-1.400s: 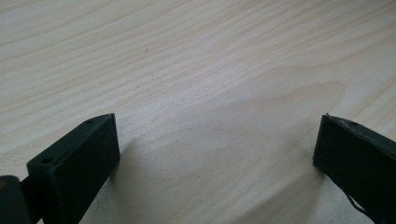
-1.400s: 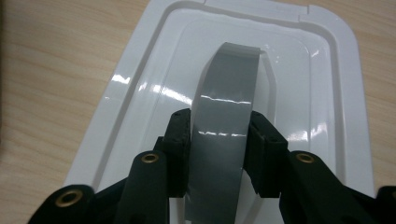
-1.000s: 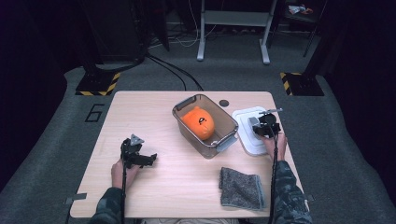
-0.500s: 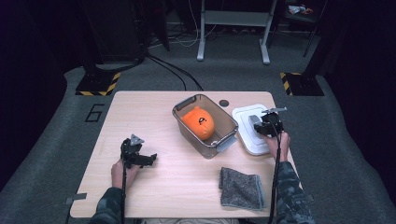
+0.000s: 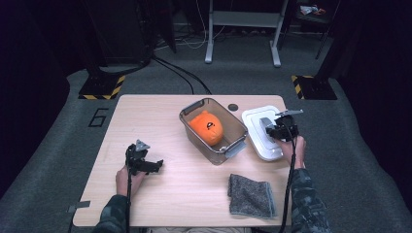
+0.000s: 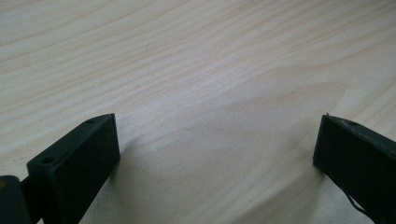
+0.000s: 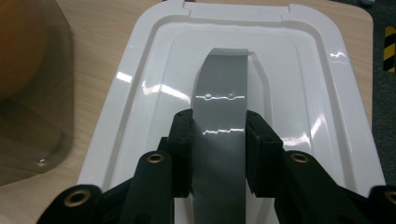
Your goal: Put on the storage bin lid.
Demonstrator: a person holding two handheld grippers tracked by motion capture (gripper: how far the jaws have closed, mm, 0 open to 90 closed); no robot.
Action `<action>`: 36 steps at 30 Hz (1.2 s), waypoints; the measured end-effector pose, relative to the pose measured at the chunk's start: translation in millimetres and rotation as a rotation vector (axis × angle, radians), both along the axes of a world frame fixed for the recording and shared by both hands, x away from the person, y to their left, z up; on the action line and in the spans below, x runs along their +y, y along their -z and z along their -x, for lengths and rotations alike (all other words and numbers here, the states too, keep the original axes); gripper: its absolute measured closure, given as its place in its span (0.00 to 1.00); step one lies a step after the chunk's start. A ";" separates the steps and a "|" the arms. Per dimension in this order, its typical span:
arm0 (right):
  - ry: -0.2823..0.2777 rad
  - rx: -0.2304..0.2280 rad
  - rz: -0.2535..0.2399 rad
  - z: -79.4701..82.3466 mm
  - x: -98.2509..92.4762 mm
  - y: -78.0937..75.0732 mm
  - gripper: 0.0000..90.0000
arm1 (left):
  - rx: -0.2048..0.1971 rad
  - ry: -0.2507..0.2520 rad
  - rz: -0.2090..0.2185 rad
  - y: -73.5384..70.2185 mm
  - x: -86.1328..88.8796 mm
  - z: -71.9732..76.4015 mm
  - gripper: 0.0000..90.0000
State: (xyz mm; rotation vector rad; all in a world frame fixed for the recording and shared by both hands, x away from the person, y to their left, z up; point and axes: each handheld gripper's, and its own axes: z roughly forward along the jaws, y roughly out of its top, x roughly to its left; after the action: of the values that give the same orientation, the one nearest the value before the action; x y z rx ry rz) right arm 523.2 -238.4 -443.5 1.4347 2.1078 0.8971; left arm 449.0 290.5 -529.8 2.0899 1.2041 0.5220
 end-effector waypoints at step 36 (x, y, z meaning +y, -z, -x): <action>-0.041 -0.074 0.026 7.2 1.1 -83.0 0.75 | -0.003 -0.003 0.001 0.1 0.0 -0.2 0.00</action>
State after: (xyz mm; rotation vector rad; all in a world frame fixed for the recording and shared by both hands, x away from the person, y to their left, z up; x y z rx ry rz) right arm 516.0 -237.3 -360.5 1.3291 2.0943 0.9201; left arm 449.2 290.6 -529.9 2.0861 1.2058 0.5265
